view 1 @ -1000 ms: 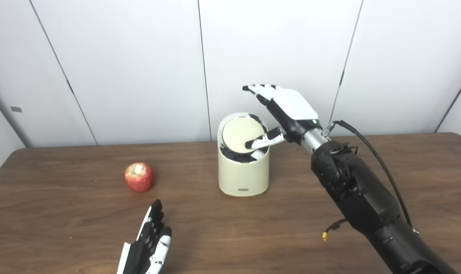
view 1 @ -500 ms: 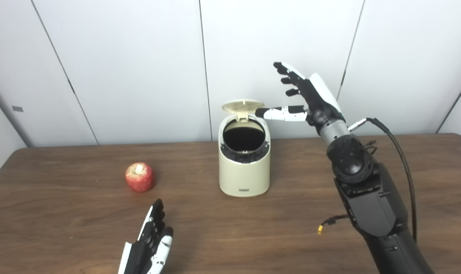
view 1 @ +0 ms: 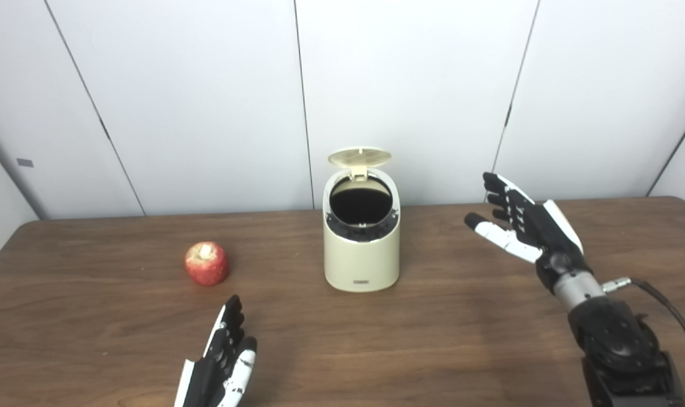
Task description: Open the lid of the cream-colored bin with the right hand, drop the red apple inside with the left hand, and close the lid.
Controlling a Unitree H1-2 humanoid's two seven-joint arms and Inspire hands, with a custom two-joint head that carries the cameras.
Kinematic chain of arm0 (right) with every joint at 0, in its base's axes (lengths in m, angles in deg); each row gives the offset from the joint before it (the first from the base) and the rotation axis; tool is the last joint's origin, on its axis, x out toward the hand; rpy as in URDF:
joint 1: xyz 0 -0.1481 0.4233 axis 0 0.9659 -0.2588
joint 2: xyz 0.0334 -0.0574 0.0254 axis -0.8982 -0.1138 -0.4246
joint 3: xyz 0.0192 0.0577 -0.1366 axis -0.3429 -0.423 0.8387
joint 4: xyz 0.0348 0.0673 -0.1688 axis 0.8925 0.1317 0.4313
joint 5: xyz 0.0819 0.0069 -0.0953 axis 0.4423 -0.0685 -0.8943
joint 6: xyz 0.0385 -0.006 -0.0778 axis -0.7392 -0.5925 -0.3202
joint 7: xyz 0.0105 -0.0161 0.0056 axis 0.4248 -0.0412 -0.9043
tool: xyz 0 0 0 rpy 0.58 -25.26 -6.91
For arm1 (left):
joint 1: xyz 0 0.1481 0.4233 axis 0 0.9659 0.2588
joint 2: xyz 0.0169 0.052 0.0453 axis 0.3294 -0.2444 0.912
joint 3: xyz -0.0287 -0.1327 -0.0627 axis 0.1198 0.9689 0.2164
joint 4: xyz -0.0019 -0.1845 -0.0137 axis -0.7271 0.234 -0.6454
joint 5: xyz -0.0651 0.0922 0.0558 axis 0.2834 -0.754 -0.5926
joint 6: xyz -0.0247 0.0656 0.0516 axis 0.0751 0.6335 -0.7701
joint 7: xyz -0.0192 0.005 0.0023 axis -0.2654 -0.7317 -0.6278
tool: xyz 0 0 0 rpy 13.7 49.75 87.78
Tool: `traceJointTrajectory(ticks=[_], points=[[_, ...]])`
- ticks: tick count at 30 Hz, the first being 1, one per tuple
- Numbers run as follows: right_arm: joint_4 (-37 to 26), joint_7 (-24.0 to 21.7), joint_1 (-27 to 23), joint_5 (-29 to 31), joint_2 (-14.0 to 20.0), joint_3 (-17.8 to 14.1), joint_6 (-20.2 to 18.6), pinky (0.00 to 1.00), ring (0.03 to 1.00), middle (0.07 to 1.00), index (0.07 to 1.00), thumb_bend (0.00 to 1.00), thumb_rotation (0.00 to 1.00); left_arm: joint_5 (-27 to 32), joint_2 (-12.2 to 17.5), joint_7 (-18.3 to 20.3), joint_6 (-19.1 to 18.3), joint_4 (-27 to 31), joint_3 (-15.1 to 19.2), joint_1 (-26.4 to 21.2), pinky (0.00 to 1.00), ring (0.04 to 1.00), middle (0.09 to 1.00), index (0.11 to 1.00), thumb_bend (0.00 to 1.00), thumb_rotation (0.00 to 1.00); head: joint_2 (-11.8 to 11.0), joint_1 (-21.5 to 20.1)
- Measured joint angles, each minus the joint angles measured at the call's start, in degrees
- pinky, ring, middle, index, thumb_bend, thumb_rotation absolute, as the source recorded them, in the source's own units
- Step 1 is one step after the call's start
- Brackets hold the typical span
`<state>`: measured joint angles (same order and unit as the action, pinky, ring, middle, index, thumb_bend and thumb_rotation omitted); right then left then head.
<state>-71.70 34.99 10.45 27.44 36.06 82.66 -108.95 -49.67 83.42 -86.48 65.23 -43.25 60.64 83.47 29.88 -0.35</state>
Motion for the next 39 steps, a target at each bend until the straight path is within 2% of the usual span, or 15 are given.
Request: traceJointTrajectory(ticks=[4, 7, 10, 15, 20, 26, 29, 32, 35, 36, 38, 39], points=[[-3.1, -1.4, 6.8, 7.8, -2.0, -1.1, 0.3, 1.00, 0.998, 0.997, 0.960, 0.69, 0.89, 0.2, 0.1, 0.0, -0.4, 0.0, 0.2, 0.0, 1.00, 1.000, 1.000, 1.000, 0.29, 0.48, 0.3, -0.3], [-3.2, -1.5, 10.1, 10.7, -2.6, -1.2, 1.4, 1.00, 1.000, 1.000, 0.969, 0.71, 0.89, 0.4, 0.2, 0.2, -0.6, 0.0, 0.5, 0.0, 1.00, 1.000, 1.000, 1.000, 0.29, 0.48, 0.7, -0.2], [-3.5, -1.4, 12.3, 13.4, -3.7, -1.9, 4.6, 1.00, 1.000, 1.000, 0.966, 0.69, 0.91, 0.4, 0.3, 0.3, -0.8, 0.1, 0.7, -0.1, 1.00, 1.000, 1.000, 1.000, 0.30, 0.52, 1.1, -0.6], [-3.7, 0.1, 16.6, 13.3, -6.2, -1.6, 10.4, 1.00, 1.000, 0.997, 0.987, 0.63, 0.93, 0.8, 0.4, 0.5, -1.8, 0.2, 1.0, -0.1, 1.00, 1.000, 1.000, 1.000, 0.30, 0.50, 1.3, -0.8], [-2.8, 3.1, 19.0, 11.7, -7.9, -1.3, 12.8, 1.00, 0.995, 0.995, 0.967, 0.60, 0.98, 0.8, 0.4, 0.8, -1.9, 0.3, 1.3, -0.1, 1.00, 1.000, 1.000, 1.000, 0.32, 0.60, 1.9, -0.4], [-2.1, 4.7, 20.2, 8.7, -8.6, 0.1, 18.0, 1.00, 1.000, 0.996, 0.953, 0.60, 0.99, 0.9, 0.4, 1.1, -2.0, 0.4, 1.8, -0.1, 1.00, 1.000, 1.000, 1.000, 0.34, 0.66, 3.0, 0.3], [-0.9, 5.3, 20.8, 7.3, -8.4, 0.2, 20.6, 1.00, 1.000, 0.999, 0.957, 0.63, 1.00, 0.9, 0.2, 1.1, -2.0, 0.4, 1.9, -0.1, 1.00, 1.000, 1.000, 1.000, 0.38, 0.68, 3.1, 2.0], [0.3, 5.4, 21.6, 6.7, -7.8, 0.2, 22.0, 1.00, 1.000, 1.000, 0.984, 0.64, 1.00, 0.6, 0.1, 1.0, -2.1, 0.4, 1.8, 0.0, 1.00, 1.000, 1.000, 1.000, 0.41, 0.68, 3.3, 5.7], [0.8, 5.5, 21.6, 6.7, -7.5, 0.2, 23.6, 1.00, 1.000, 1.000, 0.999, 0.61, 1.00, -0.1, 0.1, 0.5, -2.8, 0.6, 1.6, 0.0, 1.00, 1.000, 1.000, 1.000, 0.41, 0.67, 3.4, 8.8], [0.9, 5.5, 21.6, 6.8, -7.5, 0.2, 24.0, 1.00, 1.000, 1.000, 1.000, 0.59, 1.00, -0.2, 0.0, 0.3, -2.8, 0.6, 1.5, 0.0, 1.00, 1.000, 1.000, 1.000, 0.40, 0.66, 3.3, 11.0], [1.2, 5.5, 21.5, 7.1, -7.3, 0.2, 24.6, 1.00, 1.000, 1.000, 1.000, 0.59, 1.00, -0.6, -0.1, 0.0, -2.8, 0.6, 1.3, 0.0, 1.00, 1.000, 0.999, 1.000, 0.40, 0.65, 3.3, 11.0], [1.4, 5.4, 21.5, 7.3, -7.2, 0.2, 25.2, 1.00, 1.000, 1.000, 1.000, 0.58, 1.00, -1.0, -0.1, -0.1, -2.8, 0.6, 1.2, 0.0, 1.00, 1.000, 0.996, 1.000, 0.41, 0.64, 3.1, 13.0]])
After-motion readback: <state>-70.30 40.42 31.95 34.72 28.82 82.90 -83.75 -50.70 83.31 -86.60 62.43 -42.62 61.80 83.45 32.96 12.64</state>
